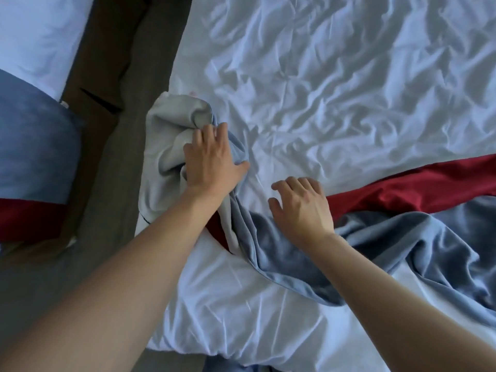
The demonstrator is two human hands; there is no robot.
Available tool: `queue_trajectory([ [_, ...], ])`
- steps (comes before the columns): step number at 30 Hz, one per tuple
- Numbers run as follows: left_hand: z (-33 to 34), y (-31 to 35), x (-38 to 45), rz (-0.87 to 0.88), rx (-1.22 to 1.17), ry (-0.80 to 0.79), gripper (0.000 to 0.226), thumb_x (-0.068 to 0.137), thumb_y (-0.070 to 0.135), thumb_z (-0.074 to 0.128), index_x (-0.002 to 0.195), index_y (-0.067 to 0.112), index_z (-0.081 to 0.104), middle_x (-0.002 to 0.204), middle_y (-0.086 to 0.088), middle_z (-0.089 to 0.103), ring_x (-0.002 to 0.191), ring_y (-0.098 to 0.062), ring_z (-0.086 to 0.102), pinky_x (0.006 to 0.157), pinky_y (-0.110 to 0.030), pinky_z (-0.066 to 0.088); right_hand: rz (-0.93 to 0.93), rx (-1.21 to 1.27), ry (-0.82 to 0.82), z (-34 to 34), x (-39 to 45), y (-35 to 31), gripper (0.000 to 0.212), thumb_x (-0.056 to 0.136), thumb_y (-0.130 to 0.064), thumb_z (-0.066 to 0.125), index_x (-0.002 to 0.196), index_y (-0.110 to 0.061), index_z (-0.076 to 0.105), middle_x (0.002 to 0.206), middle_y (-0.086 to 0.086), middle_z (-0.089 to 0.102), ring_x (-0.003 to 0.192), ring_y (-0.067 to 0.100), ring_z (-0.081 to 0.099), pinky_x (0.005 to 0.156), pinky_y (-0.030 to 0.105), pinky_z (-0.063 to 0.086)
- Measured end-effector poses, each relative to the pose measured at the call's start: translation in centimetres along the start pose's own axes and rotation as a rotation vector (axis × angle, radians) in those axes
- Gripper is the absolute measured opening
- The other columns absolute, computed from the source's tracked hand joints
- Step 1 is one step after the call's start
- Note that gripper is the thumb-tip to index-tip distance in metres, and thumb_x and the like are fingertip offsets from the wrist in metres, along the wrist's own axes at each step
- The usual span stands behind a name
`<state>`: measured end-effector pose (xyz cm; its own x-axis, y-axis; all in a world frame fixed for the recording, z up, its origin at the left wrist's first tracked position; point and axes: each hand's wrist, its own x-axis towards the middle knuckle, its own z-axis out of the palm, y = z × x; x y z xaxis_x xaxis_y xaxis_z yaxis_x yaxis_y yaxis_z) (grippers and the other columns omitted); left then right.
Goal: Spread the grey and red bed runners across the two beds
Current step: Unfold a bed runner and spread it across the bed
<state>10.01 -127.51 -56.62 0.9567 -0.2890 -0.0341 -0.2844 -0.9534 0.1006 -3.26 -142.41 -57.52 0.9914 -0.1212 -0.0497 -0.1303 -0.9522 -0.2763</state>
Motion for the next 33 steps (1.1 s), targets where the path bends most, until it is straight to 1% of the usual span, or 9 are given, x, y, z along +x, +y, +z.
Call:
queue_trajectory([
  [2, 0.8, 0.0, 1.5, 0.069, 0.062, -0.037, 0.072, 0.076, 0.051, 0.072, 0.131, 0.015, 0.042, 0.129, -0.012, 0.048, 0.116, -0.033, 0.047, 0.079, -0.045, 0.047, -0.005, 0.001, -0.034, 0.7, 1.6, -1.0, 0.022, 0.090, -0.024, 0.061, 0.106, -0.012, 0.069, 0.092, 0.004, 0.068, 0.089, 0.030, 0.061, 0.097, 0.040, 0.041],
  [4, 1.4, -0.1, 2.8, 0.118, 0.089, -0.079, 0.051, 0.083, 0.032, 0.067, 0.125, 0.013, 0.044, 0.130, -0.013, 0.045, 0.117, -0.034, 0.045, 0.077, -0.042, 0.049, 0.004, 0.007, -0.051, 1.3, 3.2, -1.9, 0.025, 0.091, -0.026, 0.061, 0.110, -0.011, 0.068, 0.094, 0.004, 0.068, 0.090, 0.030, 0.061, 0.098, 0.040, 0.040],
  [6, 1.8, -0.2, 3.6, 0.152, 0.060, -0.131, 0.034, 0.085, 0.012, 0.058, 0.118, 0.011, 0.047, 0.128, -0.015, 0.044, 0.114, -0.035, 0.045, 0.079, -0.044, 0.051, 0.029, 0.016, -0.048, 1.6, 4.6, -2.6, 0.028, 0.090, -0.030, 0.063, 0.111, -0.010, 0.067, 0.095, 0.005, 0.068, 0.091, 0.030, 0.061, 0.099, 0.041, 0.040],
  [8, 2.1, -0.2, 4.2, 0.194, 0.009, -0.171, 0.030, 0.084, 0.004, 0.055, 0.112, 0.010, 0.048, 0.123, -0.016, 0.044, 0.108, -0.035, 0.047, 0.079, -0.046, 0.052, 0.055, 0.018, -0.057, 1.8, 5.9, -3.1, 0.033, 0.091, -0.033, 0.063, 0.114, -0.010, 0.066, 0.097, 0.006, 0.068, 0.093, 0.029, 0.061, 0.101, 0.042, 0.039],
  [16, 0.3, 0.0, 8.5, 0.306, -0.303, -0.052, 0.035, 0.075, -0.012, 0.050, 0.104, 0.005, 0.058, 0.113, -0.017, 0.048, 0.094, -0.032, 0.048, 0.082, -0.037, 0.044, 0.137, 0.022, -0.104, 1.4, 9.5, -3.5, 0.038, 0.093, -0.038, 0.057, 0.120, -0.012, 0.061, 0.105, 0.006, 0.067, 0.102, 0.030, 0.060, 0.105, 0.042, 0.036],
  [24, -4.9, 0.1, 13.1, 0.302, -0.398, 0.253, 0.039, 0.071, -0.015, 0.046, 0.098, 0.009, 0.061, 0.109, -0.014, 0.052, 0.089, -0.029, 0.050, 0.079, -0.035, 0.044, 0.176, 0.001, -0.067, 0.0, 12.3, -1.9, 0.035, 0.096, -0.036, 0.051, 0.123, -0.015, 0.060, 0.109, 0.006, 0.067, 0.105, 0.030, 0.059, 0.106, 0.041, 0.035],
  [27, -4.6, -2.9, 12.2, 0.276, -0.311, 0.261, 0.039, 0.069, -0.014, 0.048, 0.097, 0.010, 0.061, 0.109, -0.014, 0.053, 0.089, -0.029, 0.050, 0.077, -0.030, 0.039, 0.144, -0.001, -0.094, 0.4, 12.6, -2.7, 0.038, 0.094, -0.036, 0.051, 0.125, -0.016, 0.061, 0.110, 0.006, 0.068, 0.107, 0.030, 0.059, 0.108, 0.041, 0.033],
  [30, -3.2, -6.3, 9.7, 0.191, -0.277, 0.174, 0.037, 0.071, -0.015, 0.046, 0.096, 0.008, 0.059, 0.110, -0.015, 0.051, 0.093, -0.032, 0.047, 0.076, -0.041, 0.046, 0.100, 0.006, -0.119, 0.8, 12.5, -4.0, 0.036, 0.092, -0.036, 0.053, 0.120, -0.015, 0.063, 0.105, 0.006, 0.068, 0.104, 0.031, 0.060, 0.107, 0.042, 0.033],
  [33, -2.0, -9.7, 7.1, 0.104, -0.271, 0.157, 0.039, 0.068, -0.018, 0.046, 0.095, 0.008, 0.058, 0.107, -0.015, 0.050, 0.091, -0.033, 0.045, 0.073, -0.043, 0.046, 0.019, 0.017, -0.093, 1.6, 12.0, -5.7, 0.026, 0.090, -0.031, 0.059, 0.107, -0.012, 0.067, 0.094, 0.006, 0.069, 0.093, 0.031, 0.061, 0.103, 0.042, 0.036],
])
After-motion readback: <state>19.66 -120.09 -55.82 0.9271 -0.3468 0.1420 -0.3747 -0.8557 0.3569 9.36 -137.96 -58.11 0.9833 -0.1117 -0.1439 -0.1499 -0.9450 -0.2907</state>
